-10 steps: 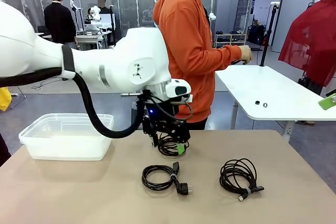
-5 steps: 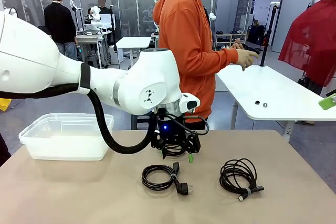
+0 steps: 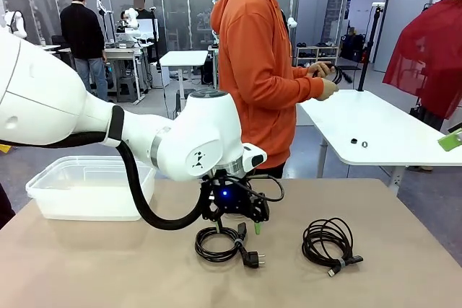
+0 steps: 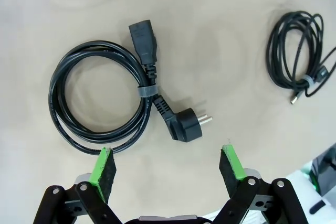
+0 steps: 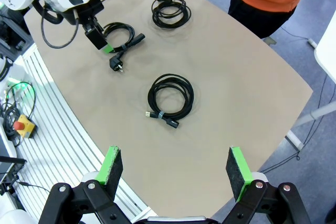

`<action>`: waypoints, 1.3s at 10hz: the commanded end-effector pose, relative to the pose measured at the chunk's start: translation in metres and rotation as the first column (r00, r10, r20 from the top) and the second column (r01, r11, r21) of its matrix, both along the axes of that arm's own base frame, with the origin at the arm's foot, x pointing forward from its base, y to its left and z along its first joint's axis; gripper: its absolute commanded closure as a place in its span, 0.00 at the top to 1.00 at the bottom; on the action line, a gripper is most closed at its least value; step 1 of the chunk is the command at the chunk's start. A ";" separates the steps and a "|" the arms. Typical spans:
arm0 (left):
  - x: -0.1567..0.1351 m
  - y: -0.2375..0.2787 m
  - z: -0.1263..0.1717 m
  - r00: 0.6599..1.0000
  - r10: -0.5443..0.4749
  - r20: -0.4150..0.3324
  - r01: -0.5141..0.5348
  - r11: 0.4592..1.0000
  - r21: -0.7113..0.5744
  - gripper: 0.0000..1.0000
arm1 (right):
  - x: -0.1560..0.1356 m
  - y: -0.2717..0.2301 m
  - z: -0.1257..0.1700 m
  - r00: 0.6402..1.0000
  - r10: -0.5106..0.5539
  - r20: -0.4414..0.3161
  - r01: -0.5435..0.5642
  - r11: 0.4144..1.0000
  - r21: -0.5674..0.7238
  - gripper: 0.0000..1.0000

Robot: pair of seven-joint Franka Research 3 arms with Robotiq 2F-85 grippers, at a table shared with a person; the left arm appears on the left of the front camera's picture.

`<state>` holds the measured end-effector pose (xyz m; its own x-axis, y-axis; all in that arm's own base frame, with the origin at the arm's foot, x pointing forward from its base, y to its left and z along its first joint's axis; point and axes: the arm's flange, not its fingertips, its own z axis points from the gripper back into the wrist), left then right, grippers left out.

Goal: Organize and store the cables.
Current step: Place the Power Cable into the Organizing box.

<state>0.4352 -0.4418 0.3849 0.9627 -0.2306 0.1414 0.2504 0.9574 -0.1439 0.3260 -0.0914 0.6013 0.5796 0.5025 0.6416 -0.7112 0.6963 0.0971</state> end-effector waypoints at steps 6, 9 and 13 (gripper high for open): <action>0.025 -0.005 -0.025 0.993 0.116 -0.036 -0.116 0.993 0.010 1.00 | 0.000 0.000 -0.001 1.000 0.014 0.004 -0.014 1.000 0.005 1.00; 0.038 -0.008 -0.032 0.993 0.111 -0.038 -0.109 0.993 0.034 1.00 | 0.000 0.000 -0.001 1.000 0.014 0.004 -0.014 1.000 0.005 1.00; 0.046 -0.017 -0.043 0.995 0.086 -0.052 -0.081 0.993 0.083 1.00 | 0.000 0.000 -0.001 1.000 0.014 0.004 -0.014 1.000 0.005 1.00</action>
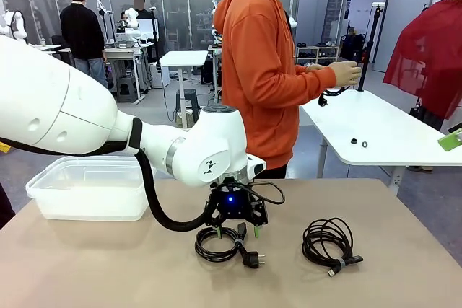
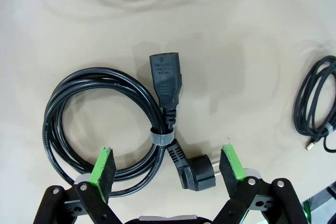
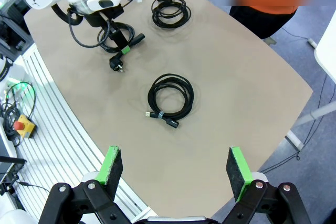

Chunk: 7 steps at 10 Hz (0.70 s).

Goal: Organize and store the cables.
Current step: Place the Power Cable into the Organizing box.

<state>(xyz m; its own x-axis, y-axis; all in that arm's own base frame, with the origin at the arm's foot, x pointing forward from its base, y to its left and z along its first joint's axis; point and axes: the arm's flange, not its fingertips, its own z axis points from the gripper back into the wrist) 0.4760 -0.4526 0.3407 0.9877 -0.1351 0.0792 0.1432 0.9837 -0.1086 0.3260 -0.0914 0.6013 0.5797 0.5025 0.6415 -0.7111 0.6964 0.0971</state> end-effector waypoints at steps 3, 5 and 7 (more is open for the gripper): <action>0.007 -0.004 -0.003 1.000 -0.018 -0.017 0.019 0.997 0.068 1.00 | 0.000 0.000 -0.001 1.000 0.014 0.004 -0.014 1.000 0.005 1.00; 0.009 -0.003 -0.008 0.999 -0.034 -0.007 0.034 0.994 0.100 1.00 | 0.000 0.000 -0.001 1.000 0.014 0.004 -0.014 1.000 0.005 1.00; 0.013 -0.004 -0.012 0.997 -0.075 0.015 0.073 0.991 0.116 1.00 | 0.000 0.000 -0.001 1.000 0.014 0.004 -0.014 1.000 0.005 1.00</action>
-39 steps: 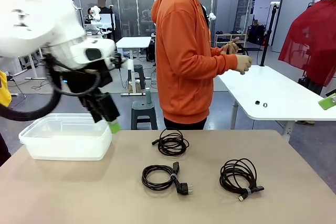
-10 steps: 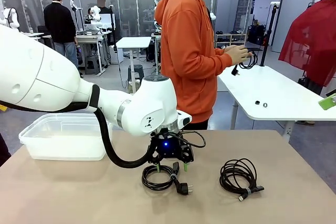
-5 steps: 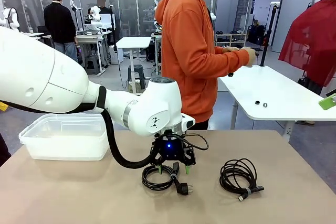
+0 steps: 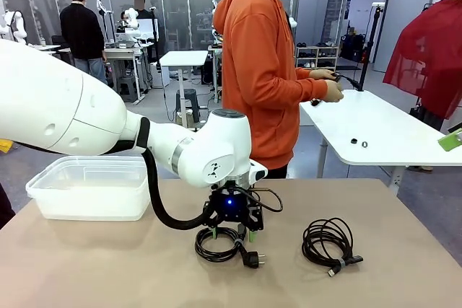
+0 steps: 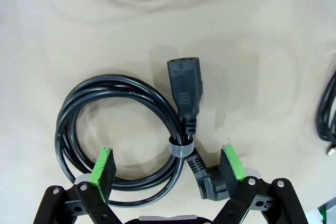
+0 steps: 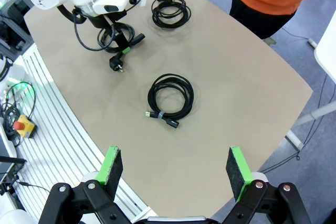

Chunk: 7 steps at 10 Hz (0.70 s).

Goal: Organize and store the cables.
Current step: Place the Power Cable into the Organizing box.

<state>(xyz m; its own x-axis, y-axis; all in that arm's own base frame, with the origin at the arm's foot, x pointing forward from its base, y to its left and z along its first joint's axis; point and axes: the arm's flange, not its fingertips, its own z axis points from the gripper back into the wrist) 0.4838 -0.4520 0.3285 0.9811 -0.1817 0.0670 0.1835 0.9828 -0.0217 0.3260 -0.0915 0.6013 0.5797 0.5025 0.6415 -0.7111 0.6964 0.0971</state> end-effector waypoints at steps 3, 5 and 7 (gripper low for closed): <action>0.009 -0.006 -0.009 0.999 -0.044 -0.008 0.044 0.999 0.026 1.00 | 0.000 0.000 -0.001 1.000 0.014 0.004 -0.014 1.000 0.005 1.00; 0.009 -0.007 -0.011 0.999 -0.038 -0.020 0.039 0.999 0.030 1.00 | 0.000 0.000 -0.001 1.000 0.014 0.004 -0.014 1.000 0.005 1.00; 0.008 -0.009 -0.010 0.999 -0.045 -0.022 0.046 0.998 0.047 0.43 | 0.000 0.000 -0.001 1.000 0.014 0.004 -0.014 1.000 0.005 1.00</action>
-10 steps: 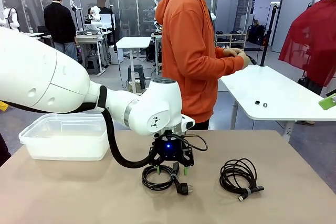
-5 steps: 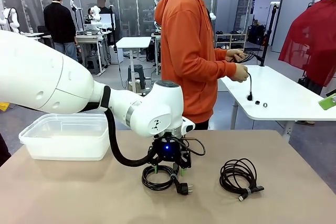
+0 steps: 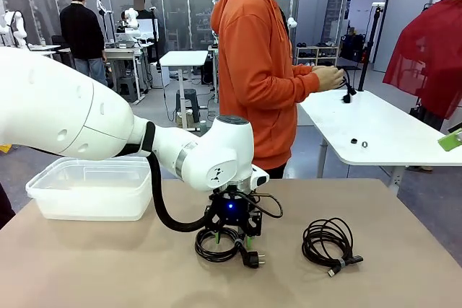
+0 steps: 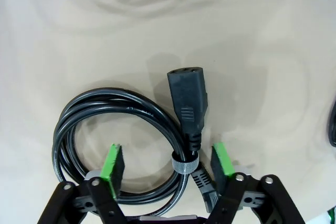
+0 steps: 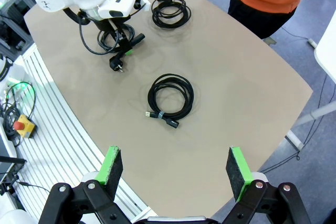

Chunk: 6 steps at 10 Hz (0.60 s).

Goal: Organize and store the cables.
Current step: Place the Power Cable into the Organizing box.

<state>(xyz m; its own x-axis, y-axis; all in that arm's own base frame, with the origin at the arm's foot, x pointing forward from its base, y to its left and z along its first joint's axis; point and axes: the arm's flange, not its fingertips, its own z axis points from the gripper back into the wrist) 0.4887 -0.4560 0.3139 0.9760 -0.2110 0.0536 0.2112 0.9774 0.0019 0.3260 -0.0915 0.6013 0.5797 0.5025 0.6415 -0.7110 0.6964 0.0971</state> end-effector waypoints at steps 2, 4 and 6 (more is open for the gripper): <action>0.002 -0.005 0.007 1.000 -0.017 -0.013 0.017 0.999 0.030 0.00 | 0.000 0.000 -0.001 1.000 0.014 0.004 -0.014 1.000 0.005 1.00; 0.001 -0.006 0.007 1.000 -0.015 -0.018 0.016 0.999 0.029 0.00 | 0.000 0.000 -0.001 1.000 0.014 0.004 -0.014 1.000 0.005 1.00; 0.002 -0.004 0.007 1.000 -0.006 -0.025 0.006 1.000 0.022 0.00 | 0.000 0.000 -0.001 1.000 0.014 0.004 -0.014 1.000 0.005 1.00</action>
